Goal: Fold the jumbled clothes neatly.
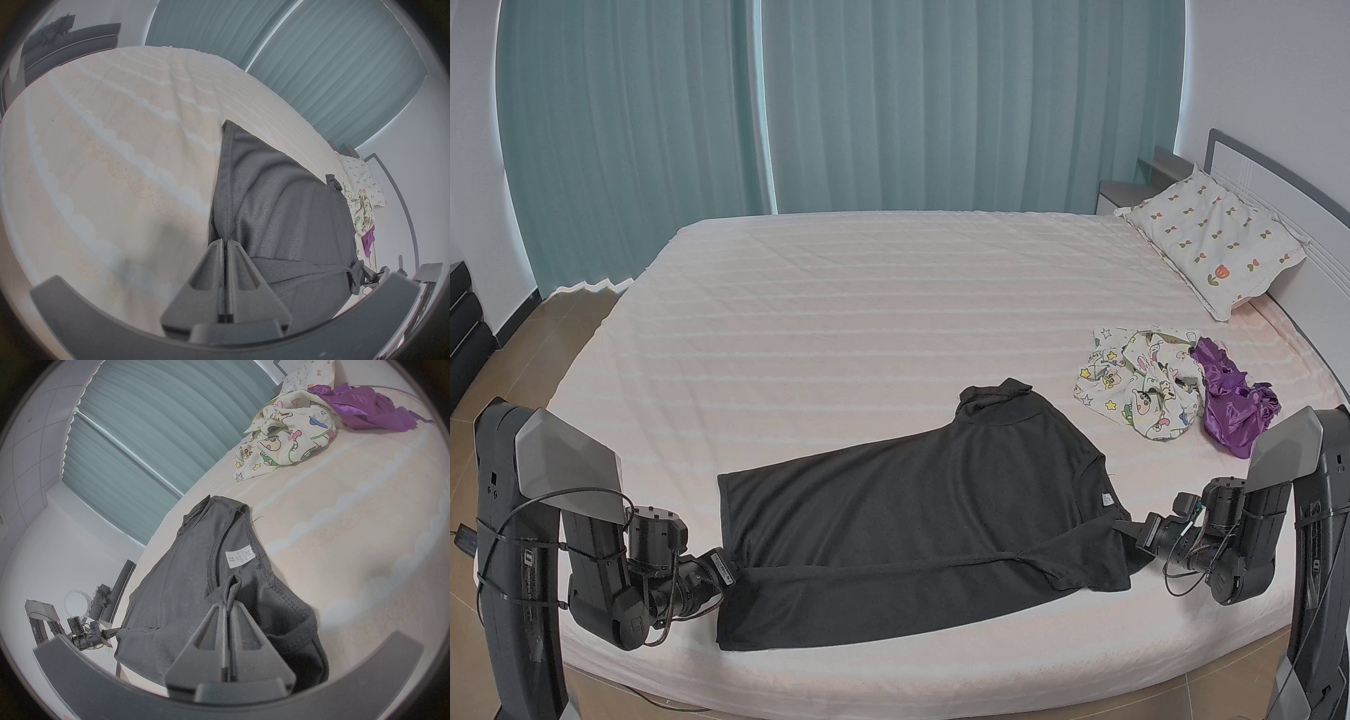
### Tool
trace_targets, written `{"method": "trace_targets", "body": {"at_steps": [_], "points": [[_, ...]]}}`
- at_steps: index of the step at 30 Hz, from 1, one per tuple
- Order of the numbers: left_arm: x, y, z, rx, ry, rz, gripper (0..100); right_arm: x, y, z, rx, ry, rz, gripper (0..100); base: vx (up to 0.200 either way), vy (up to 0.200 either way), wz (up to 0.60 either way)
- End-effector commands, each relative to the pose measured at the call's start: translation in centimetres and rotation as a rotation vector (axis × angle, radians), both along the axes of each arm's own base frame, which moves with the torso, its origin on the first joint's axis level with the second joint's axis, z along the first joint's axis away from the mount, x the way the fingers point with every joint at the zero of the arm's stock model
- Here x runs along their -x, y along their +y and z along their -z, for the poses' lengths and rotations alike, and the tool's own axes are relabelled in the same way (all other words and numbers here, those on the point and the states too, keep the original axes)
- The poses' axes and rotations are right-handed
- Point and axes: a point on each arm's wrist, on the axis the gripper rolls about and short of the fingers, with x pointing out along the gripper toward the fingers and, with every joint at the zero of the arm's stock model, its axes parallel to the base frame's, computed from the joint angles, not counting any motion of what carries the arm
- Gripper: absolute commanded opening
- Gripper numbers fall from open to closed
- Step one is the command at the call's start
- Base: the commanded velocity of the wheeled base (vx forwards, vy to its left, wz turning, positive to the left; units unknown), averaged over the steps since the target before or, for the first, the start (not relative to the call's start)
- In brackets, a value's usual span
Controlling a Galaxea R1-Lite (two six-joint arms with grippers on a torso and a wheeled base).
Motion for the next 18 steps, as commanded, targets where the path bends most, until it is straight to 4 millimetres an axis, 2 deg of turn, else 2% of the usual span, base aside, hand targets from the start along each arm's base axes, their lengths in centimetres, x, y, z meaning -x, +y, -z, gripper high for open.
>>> {"method": "trace_targets", "body": {"at_steps": [1, 18], "points": [[0.0, 0.0, 0.0, -0.001, 0.000, -0.001, 0, -0.1, -0.1, -0.3, 0.001, -0.019, 0.004, 0, 0.000, 0.000, 0.00], [-0.2, 0.1, 0.1, -0.033, -0.006, -0.036, 0, -1.4, -0.5, -0.6, -0.002, -0.058, 0.046, 0, 0.000, 0.000, 0.00]]}}
